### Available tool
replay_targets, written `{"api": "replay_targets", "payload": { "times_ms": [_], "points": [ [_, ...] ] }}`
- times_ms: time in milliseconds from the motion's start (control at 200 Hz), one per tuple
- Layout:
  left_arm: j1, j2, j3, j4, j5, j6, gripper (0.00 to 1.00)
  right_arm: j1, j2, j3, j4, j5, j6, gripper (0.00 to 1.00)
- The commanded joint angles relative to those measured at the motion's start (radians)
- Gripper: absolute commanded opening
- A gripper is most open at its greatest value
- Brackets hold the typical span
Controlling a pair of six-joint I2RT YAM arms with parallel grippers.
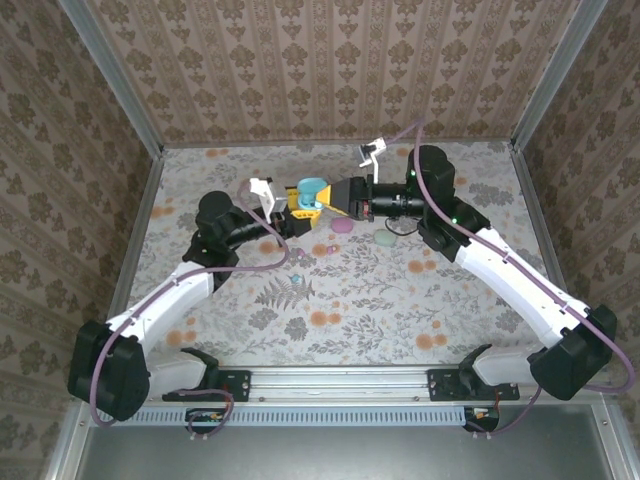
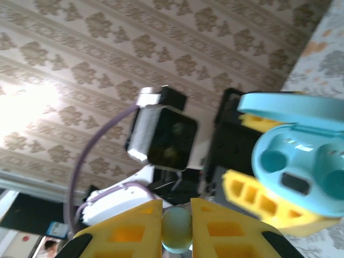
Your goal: Insert the wireless bluetooth earbuds into the charging case
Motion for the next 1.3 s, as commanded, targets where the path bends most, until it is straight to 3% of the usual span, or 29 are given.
{"api": "replay_targets", "payload": {
  "times_ms": [0,810,1295],
  "points": [
    [-0.016,0.006,0.041,0.004,0.031,0.043,0.32,0.020,-0.014,0.042,-0.118,0.105,-0.130,0.19],
    [-0.039,0.022,0.061,0.016,0.004,-0.005,0.33,0.067,0.030,0.010,0.005,0.256,-0.080,0.18],
    [-0.039,0.021,0.051,0.061,-0.025,-0.039,0.34,0.094,0.062,0.007,-0.053,0.334,-0.122,0.17]
  ]
}}
